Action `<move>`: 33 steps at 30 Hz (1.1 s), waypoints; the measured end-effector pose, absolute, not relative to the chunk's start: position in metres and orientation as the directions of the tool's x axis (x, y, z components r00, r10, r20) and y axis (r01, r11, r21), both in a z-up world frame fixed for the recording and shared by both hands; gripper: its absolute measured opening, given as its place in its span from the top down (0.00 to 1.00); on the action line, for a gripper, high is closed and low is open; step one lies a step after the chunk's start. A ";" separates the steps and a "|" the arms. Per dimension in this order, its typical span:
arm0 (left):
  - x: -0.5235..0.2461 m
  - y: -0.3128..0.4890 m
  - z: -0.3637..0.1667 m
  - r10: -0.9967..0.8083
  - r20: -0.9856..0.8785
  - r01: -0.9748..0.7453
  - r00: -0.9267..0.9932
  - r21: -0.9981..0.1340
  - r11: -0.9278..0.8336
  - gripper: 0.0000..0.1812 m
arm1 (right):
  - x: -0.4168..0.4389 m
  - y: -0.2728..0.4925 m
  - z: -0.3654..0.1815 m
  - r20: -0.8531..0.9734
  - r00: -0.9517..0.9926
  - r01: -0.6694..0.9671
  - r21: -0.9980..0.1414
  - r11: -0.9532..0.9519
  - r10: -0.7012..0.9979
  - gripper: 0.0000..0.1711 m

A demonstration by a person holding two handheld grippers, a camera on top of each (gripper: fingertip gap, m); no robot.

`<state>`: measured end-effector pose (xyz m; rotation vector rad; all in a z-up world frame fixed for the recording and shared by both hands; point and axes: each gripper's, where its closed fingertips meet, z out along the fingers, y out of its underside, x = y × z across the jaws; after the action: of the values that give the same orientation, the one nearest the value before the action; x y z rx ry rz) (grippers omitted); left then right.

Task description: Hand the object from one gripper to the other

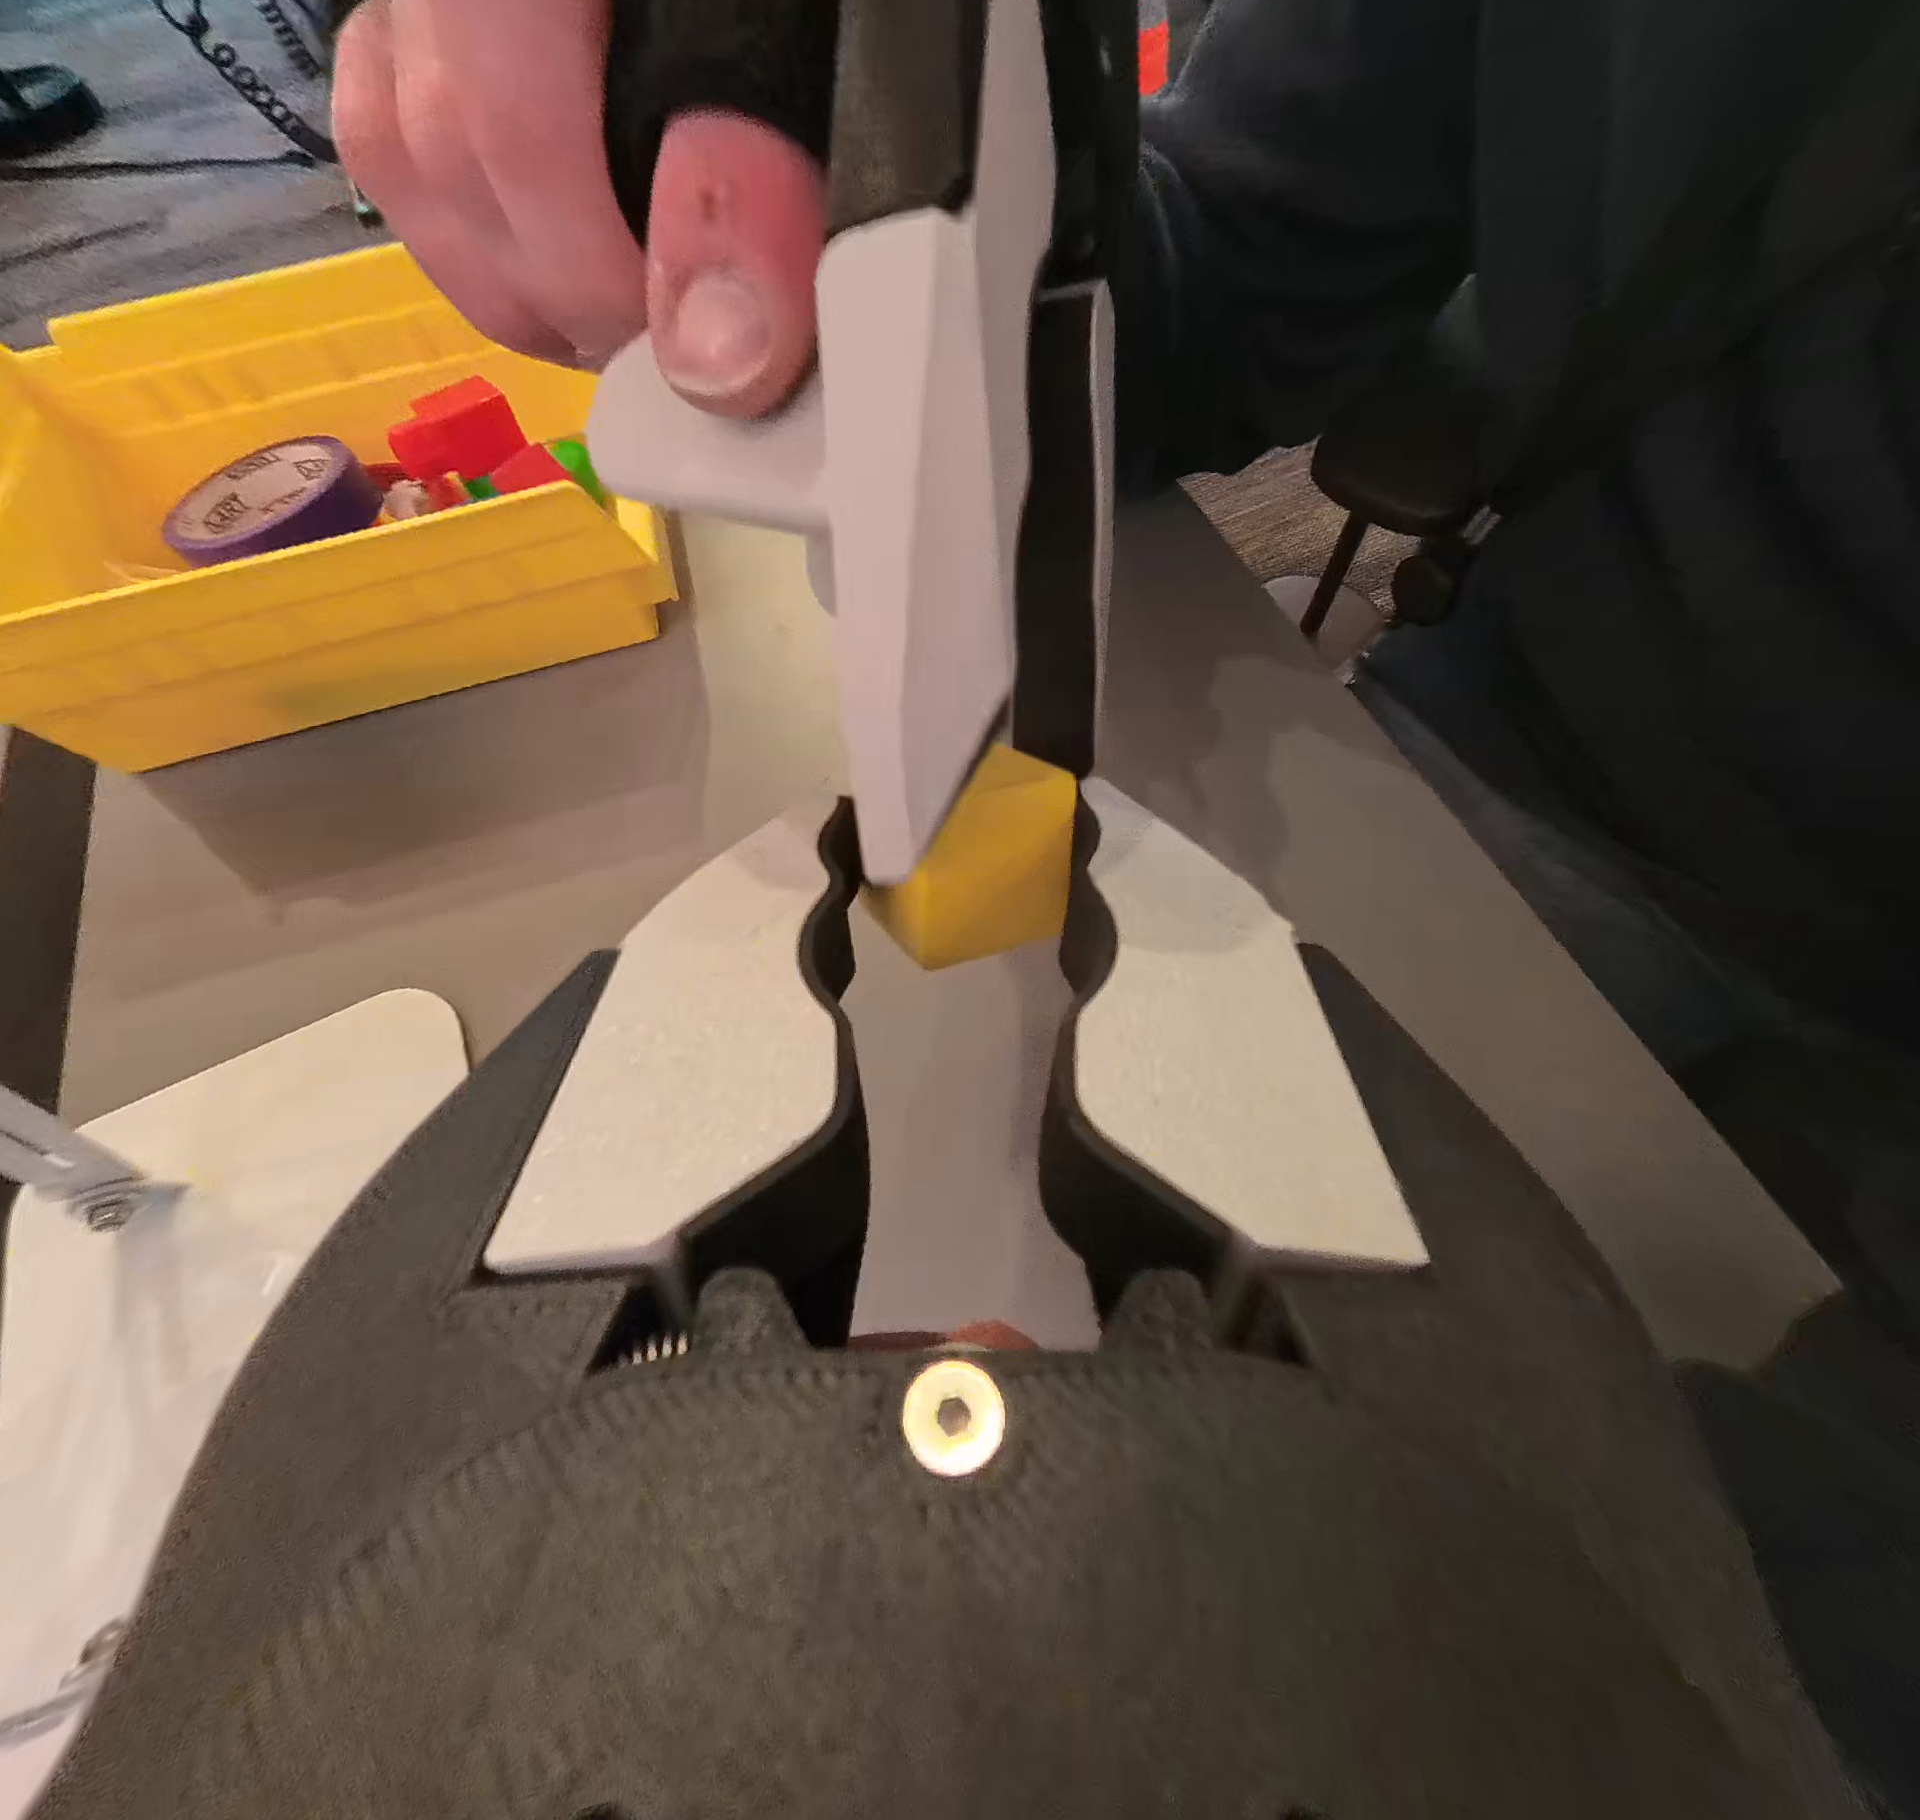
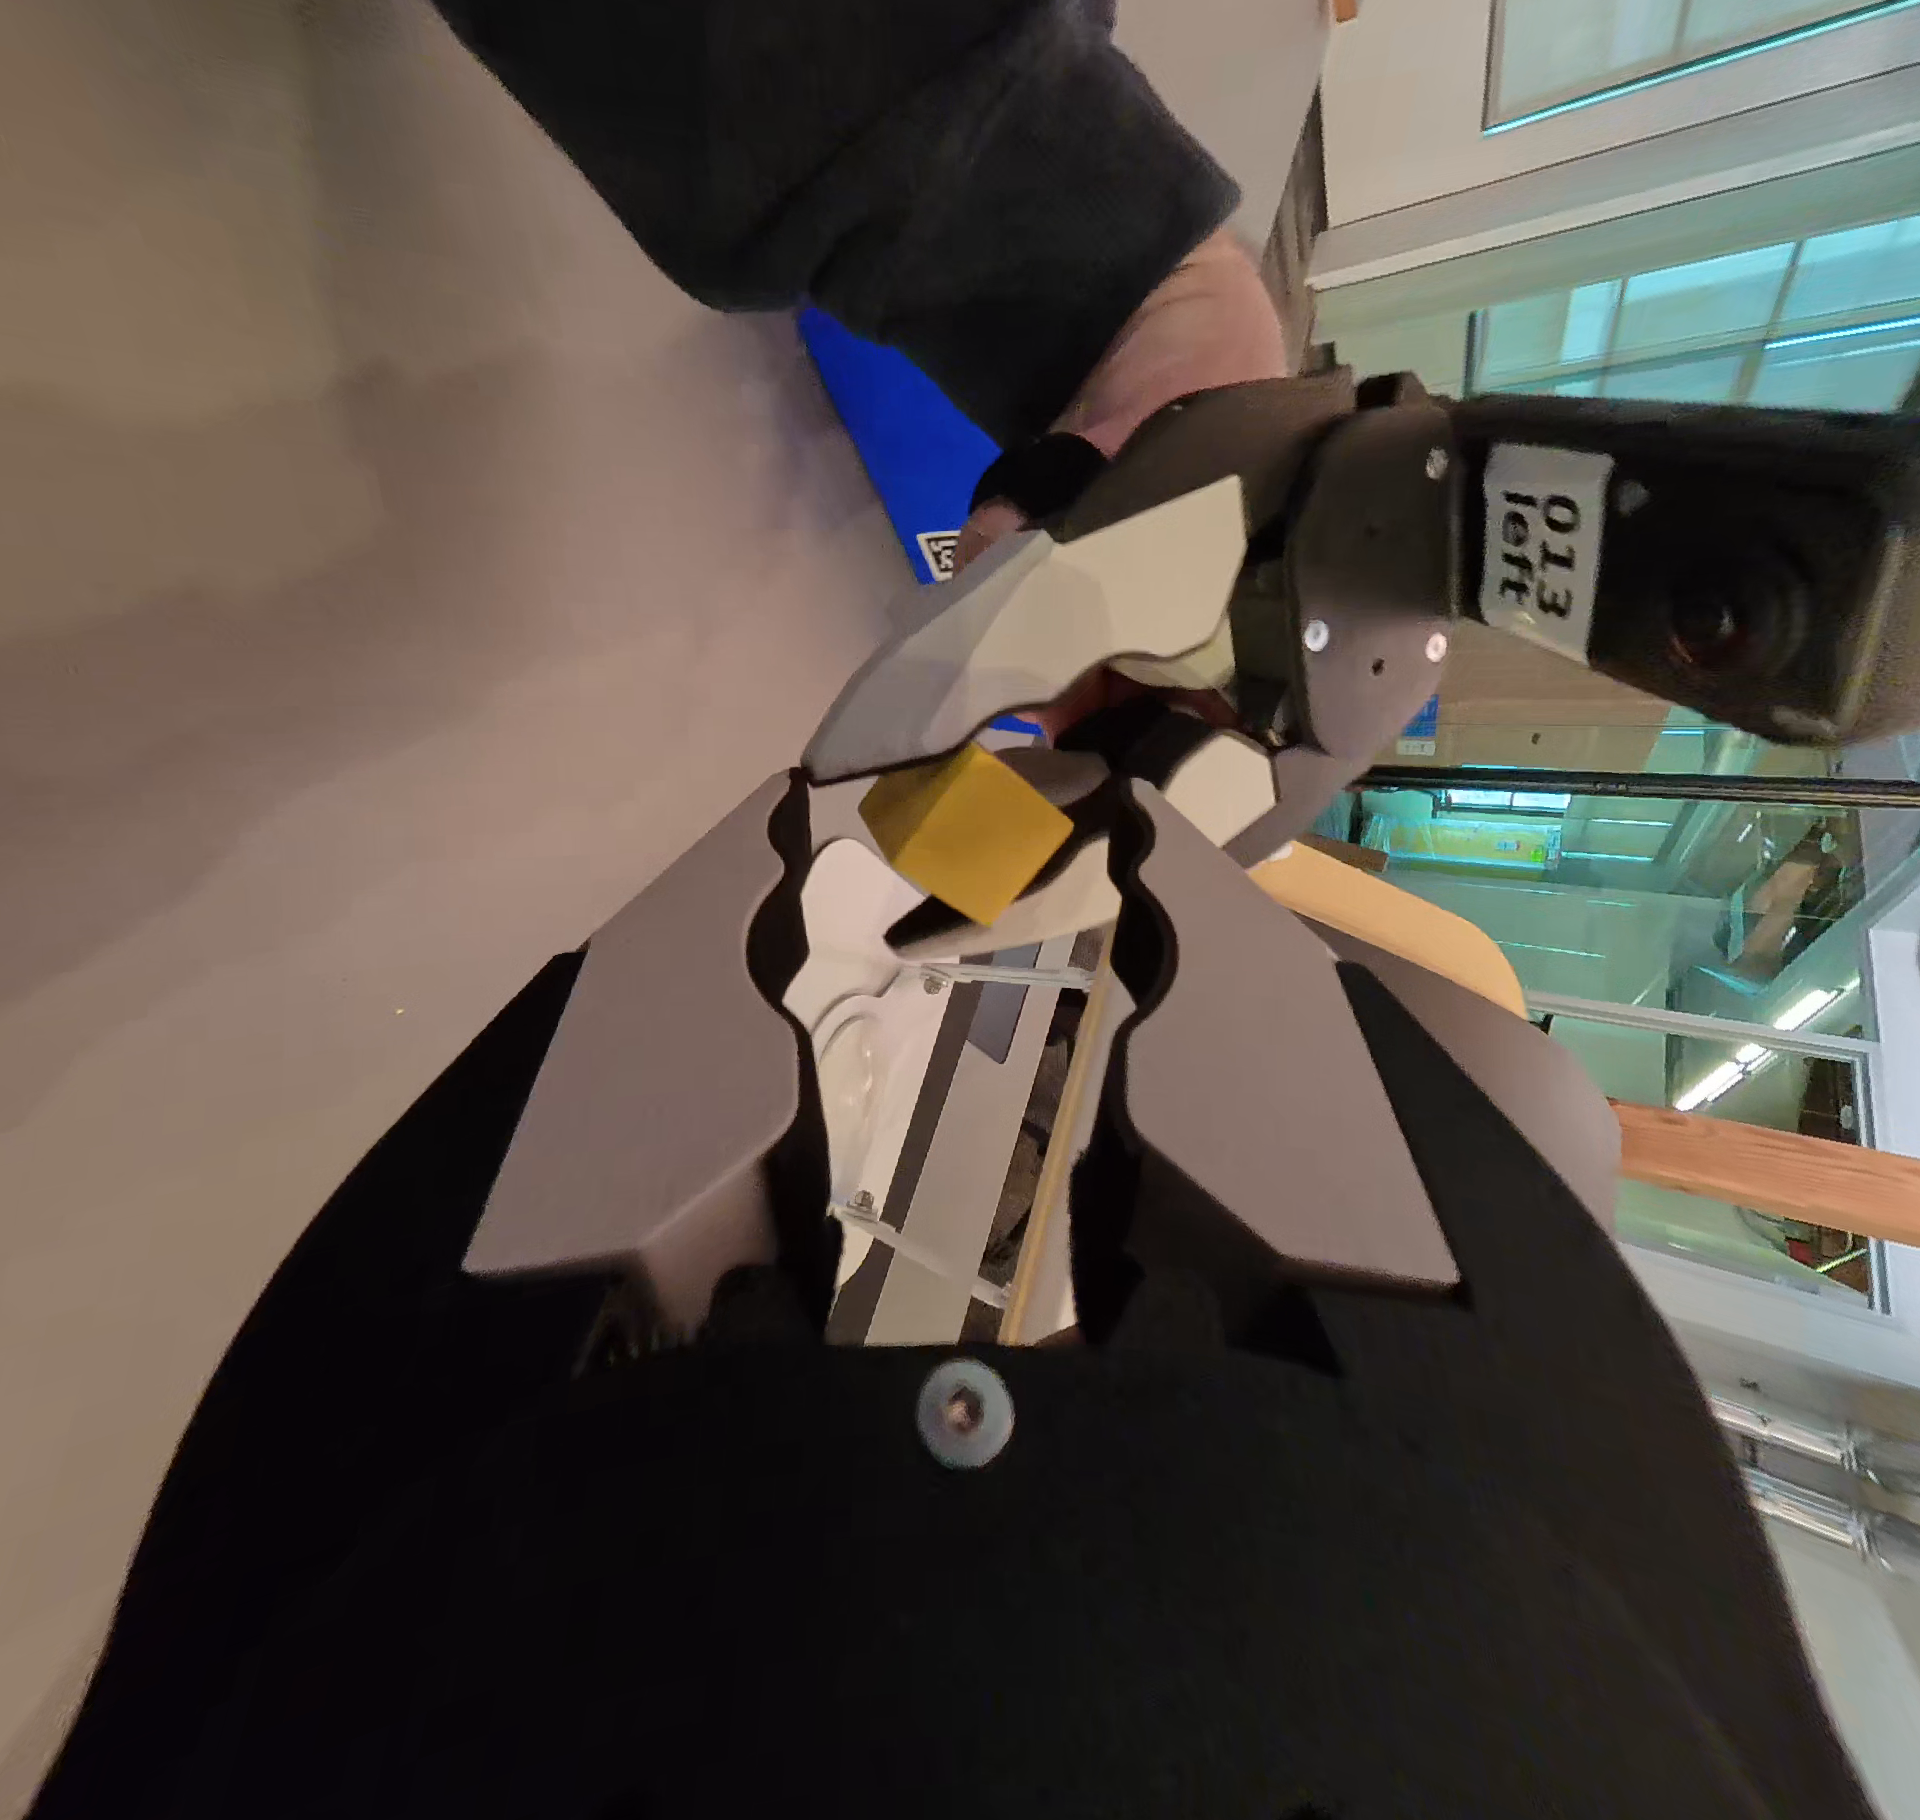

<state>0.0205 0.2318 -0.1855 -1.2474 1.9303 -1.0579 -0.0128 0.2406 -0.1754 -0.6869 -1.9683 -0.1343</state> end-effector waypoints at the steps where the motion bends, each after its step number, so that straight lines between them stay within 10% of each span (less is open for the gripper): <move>1: 0.022 0.231 -0.187 -0.922 -0.052 -0.444 -0.383 -0.865 0.233 0.80 | -0.015 0.241 -0.180 0.846 -0.347 0.524 -0.184 0.831 0.406 0.68; 14: 0.028 0.222 -0.188 -0.898 -0.014 -0.411 -0.440 -0.886 0.216 0.80 | -0.016 0.250 -0.186 0.813 -0.321 0.566 -0.247 0.787 0.486 0.78; 24: 0.031 0.283 -0.143 -0.934 -0.356 -0.358 -0.017 -0.871 0.338 0.53 | -0.002 0.298 -0.131 0.492 0.122 0.375 -0.827 0.419 0.862 0.77; 33: 0.042 0.319 -0.106 -0.347 -0.912 -0.624 0.218 -0.403 0.669 0.57 | 0.018 0.309 -0.106 -0.205 0.052 0.045 -0.977 -0.207 0.977 0.78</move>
<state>0.0418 0.3186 -0.1061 -0.8854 1.3885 0.2317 0.0176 0.3087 -0.1063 -1.4209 -1.1055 1.3004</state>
